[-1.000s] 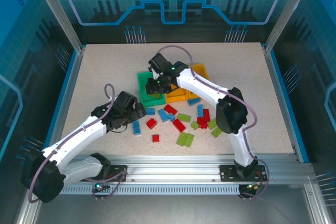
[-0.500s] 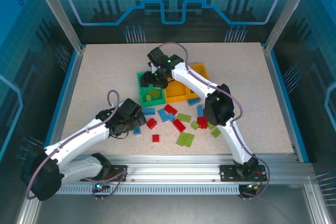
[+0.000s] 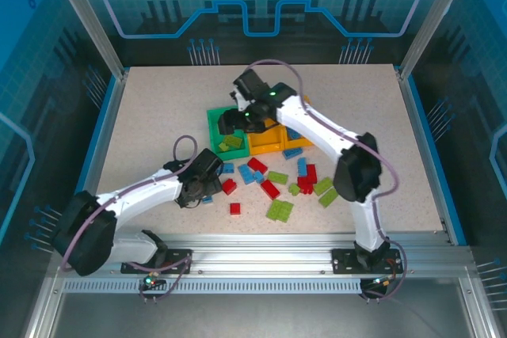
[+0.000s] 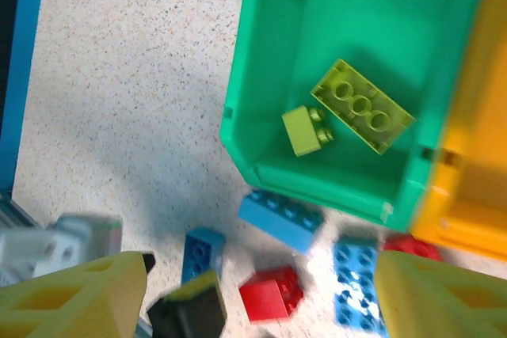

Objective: Sort the legos into containers by color

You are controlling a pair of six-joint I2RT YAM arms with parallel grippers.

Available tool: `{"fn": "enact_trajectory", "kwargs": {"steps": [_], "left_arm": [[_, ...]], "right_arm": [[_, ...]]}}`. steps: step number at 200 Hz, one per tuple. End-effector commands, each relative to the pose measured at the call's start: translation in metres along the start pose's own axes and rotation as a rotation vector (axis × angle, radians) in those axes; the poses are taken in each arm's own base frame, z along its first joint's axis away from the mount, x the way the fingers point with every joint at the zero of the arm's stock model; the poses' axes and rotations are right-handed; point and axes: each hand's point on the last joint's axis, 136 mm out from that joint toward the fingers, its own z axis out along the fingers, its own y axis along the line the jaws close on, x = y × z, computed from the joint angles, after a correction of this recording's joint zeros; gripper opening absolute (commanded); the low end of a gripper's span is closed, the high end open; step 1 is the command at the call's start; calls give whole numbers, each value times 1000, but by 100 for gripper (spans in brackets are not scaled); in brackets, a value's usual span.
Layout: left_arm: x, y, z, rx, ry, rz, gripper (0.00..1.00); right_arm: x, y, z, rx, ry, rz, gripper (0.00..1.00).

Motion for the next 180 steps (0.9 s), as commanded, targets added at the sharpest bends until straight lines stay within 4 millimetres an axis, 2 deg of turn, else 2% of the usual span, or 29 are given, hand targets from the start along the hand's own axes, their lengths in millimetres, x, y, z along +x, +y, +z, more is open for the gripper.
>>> {"fn": "enact_trajectory", "kwargs": {"steps": [1, 33, 54, 102, 121, 145, 169, 180], "left_arm": [[-3, -18, 2, 36, 7, -11, 86], [-2, -21, 12, 18, 21, -15, 79], [-1, -19, 17, -3, 26, -12, 70], [-7, -13, 17, -8, 11, -41, 43], [-15, -17, 6, 10, -18, -38, 37], [-28, -23, -16, 45, -65, -41, 36], [-50, -43, -47, 123, -137, -27, 37], [-63, -60, -63, 164, -163, -9, 37]], "right_arm": [[-7, -42, -36, 58, -81, 30, 77], [9, -97, -66, 108, -111, 106, 77], [23, -130, -82, 152, -118, 149, 77], [47, -181, -106, 208, -150, 227, 78], [57, -199, -109, 241, -139, 246, 78], [72, -216, -109, 273, -130, 252, 79], [91, -224, -106, 300, -113, 247, 79], [101, -224, -102, 293, -101, 248, 79]]}}
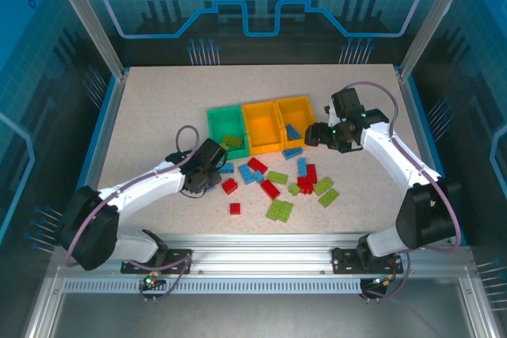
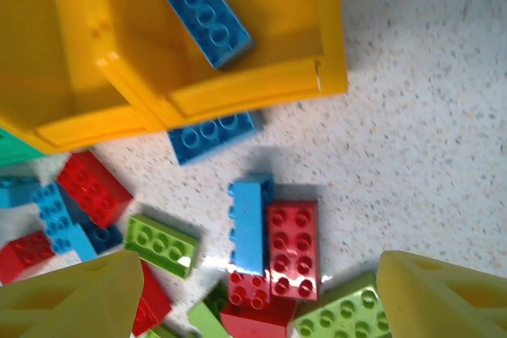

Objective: Sort the legos into containers by color

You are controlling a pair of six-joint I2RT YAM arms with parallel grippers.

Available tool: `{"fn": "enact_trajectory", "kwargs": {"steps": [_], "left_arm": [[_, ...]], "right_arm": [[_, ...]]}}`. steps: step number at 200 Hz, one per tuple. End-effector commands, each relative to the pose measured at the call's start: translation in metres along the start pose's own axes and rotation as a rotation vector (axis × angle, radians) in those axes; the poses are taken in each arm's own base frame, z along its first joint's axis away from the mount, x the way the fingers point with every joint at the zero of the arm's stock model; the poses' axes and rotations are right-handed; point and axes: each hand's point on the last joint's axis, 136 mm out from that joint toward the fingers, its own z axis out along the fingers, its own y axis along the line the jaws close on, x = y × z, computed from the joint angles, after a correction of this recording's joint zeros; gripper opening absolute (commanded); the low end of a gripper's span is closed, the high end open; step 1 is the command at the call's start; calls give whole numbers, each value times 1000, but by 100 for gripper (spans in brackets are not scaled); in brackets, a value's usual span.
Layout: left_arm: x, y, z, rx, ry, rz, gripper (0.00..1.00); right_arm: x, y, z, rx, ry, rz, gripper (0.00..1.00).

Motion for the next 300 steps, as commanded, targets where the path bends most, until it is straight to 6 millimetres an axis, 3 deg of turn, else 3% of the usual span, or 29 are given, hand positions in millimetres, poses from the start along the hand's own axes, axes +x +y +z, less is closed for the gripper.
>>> {"fn": "enact_trajectory", "kwargs": {"steps": [1, 45, 65, 88, 111, 128, 173, 206, 242, 274, 300], "left_arm": [[-32, -28, -33, 68, -88, 35, 37], [-76, -138, -64, 257, -127, 157, 38], [-88, -194, -59, 320, -96, 244, 37], [-89, -250, -40, 369, -61, 338, 36], [-83, -283, -15, 400, -10, 372, 35], [-77, -300, -5, 429, 8, 380, 35], [-68, -339, -5, 532, 2, 401, 35], [-58, -363, -5, 584, -6, 450, 35], [-52, -365, 14, 553, 23, 443, 36], [-44, -362, 33, 532, 59, 423, 43], [-41, -362, 37, 528, 72, 410, 49]], "right_arm": [[12, -9, -2, 8, -14, -25, 79], [55, -31, 8, 37, 7, 41, 79], [74, -39, 9, 39, 14, 61, 79], [93, -42, 9, 26, 38, 85, 80], [111, -51, 10, 59, 75, 105, 79], [118, -51, 9, 44, 75, 98, 78], [143, -60, 18, 61, 131, 182, 81], [140, -62, 21, 70, 106, 270, 81], [134, -55, 27, 29, 108, 234, 76], [144, -62, 32, 67, 169, 211, 77], [151, -64, 38, 80, 198, 270, 73]]}}
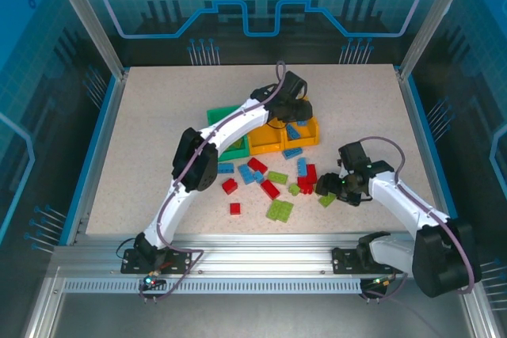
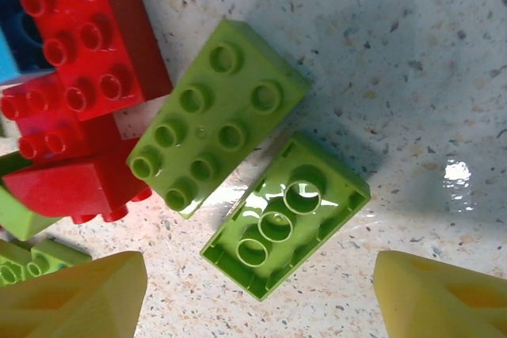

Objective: Sort the legos into containers by color

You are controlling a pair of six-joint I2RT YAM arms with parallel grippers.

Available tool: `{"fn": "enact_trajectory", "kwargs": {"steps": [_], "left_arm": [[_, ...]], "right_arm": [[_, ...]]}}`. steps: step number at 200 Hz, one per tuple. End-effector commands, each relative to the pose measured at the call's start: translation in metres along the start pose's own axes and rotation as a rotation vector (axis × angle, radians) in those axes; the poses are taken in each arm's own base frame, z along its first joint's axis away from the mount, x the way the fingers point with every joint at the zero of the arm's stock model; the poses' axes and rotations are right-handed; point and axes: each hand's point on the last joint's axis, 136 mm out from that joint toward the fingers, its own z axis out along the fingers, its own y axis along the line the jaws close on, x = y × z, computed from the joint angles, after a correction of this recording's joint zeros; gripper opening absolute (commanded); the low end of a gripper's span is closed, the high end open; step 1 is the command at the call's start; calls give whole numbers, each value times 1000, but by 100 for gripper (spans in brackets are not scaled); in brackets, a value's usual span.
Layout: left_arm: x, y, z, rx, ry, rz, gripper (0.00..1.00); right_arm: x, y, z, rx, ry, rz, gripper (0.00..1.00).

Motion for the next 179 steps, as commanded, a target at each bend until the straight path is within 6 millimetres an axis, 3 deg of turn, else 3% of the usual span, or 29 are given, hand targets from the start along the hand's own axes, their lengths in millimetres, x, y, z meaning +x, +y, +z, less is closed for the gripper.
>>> {"fn": "enact_trajectory", "kwargs": {"steps": [1, 50, 99, 148, 179], "left_arm": [[4, -4, 0, 13, 27, -18, 50], [-4, -11, -22, 20, -4, 1, 69], [-19, -24, -82, 31, -101, 53, 93], [-10, -4, -138, 12, -181, 61, 99], [7, 15, -159, -11, -191, 61, 99]], "right_arm": [[5, -4, 4, 2, 32, 48, 73], [6, 4, 9, -18, 38, 59, 70], [15, 4, 23, 43, 73, 64, 70], [21, -8, 29, 125, 86, 70, 69], [14, -10, 31, 159, 77, 83, 69]]}}
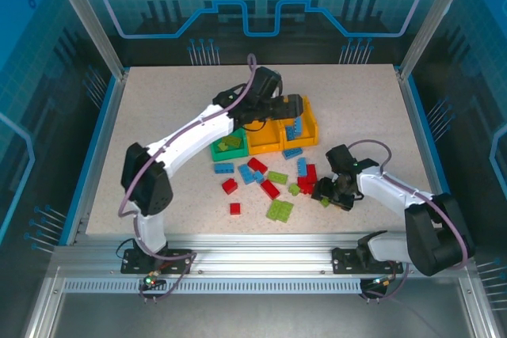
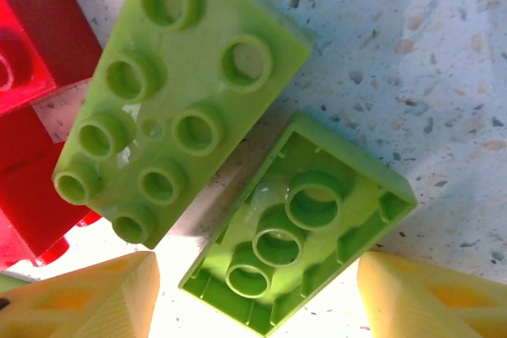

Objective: Sort the legos into containers by color

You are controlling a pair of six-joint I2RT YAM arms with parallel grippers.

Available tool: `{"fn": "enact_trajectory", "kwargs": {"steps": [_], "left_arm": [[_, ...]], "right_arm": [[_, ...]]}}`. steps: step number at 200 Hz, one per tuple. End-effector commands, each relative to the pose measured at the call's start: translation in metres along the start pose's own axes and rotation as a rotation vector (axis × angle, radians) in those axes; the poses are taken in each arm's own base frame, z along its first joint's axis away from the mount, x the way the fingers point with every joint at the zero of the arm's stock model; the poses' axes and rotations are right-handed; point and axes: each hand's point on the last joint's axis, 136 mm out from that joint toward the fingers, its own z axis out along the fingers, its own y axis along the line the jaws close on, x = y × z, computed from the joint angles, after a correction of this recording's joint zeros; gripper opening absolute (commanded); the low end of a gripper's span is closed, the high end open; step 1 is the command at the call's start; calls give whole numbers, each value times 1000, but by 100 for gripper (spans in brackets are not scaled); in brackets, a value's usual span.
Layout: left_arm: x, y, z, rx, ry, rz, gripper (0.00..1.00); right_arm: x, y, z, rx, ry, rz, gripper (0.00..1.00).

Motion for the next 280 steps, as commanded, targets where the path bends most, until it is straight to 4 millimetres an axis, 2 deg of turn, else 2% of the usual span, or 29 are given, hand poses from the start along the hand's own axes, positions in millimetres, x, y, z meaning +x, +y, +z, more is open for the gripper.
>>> {"fn": "enact_trajectory", "kwargs": {"steps": [1, 43, 65, 117, 145, 178, 194, 214, 219, 243, 257, 280], "left_arm": [[7, 13, -12, -30, -29, 27, 99], [30, 39, -35, -75, -17, 31, 99], [43, 51, -45, -86, -9, 21, 99], [60, 77, -73, -123, -31, 11, 99], [70, 91, -79, -140, -28, -13, 99], [85, 116, -81, -194, -9, -51, 99], [95, 133, -83, -234, 11, -80, 99], [106, 154, -90, -285, 17, -123, 99], [108, 159, -92, -295, 17, -134, 99], [123, 178, -103, -329, 14, -174, 99], [133, 188, -108, -352, 22, -190, 99], [155, 210, -114, -425, 65, -224, 99]], "right_arm": [[-2, -9, 5, 74, -2, 23, 69], [-8, -10, 7, 118, 5, 24, 67], [-8, -10, 7, 121, 6, 29, 58], [-9, -16, 2, 159, 0, 45, 36], [-3, -17, -10, 148, -18, 36, 27], [0, -2, -43, 104, -93, -19, 26], [-2, 20, -63, 43, -138, -79, 26], [-7, 60, -86, -55, -187, -185, 26], [-12, 79, -98, -102, -210, -219, 26], [-18, 150, -125, -226, -244, -385, 26], [-20, 189, -133, -262, -245, -471, 26], [-25, 247, -129, -319, -203, -554, 26]]}}
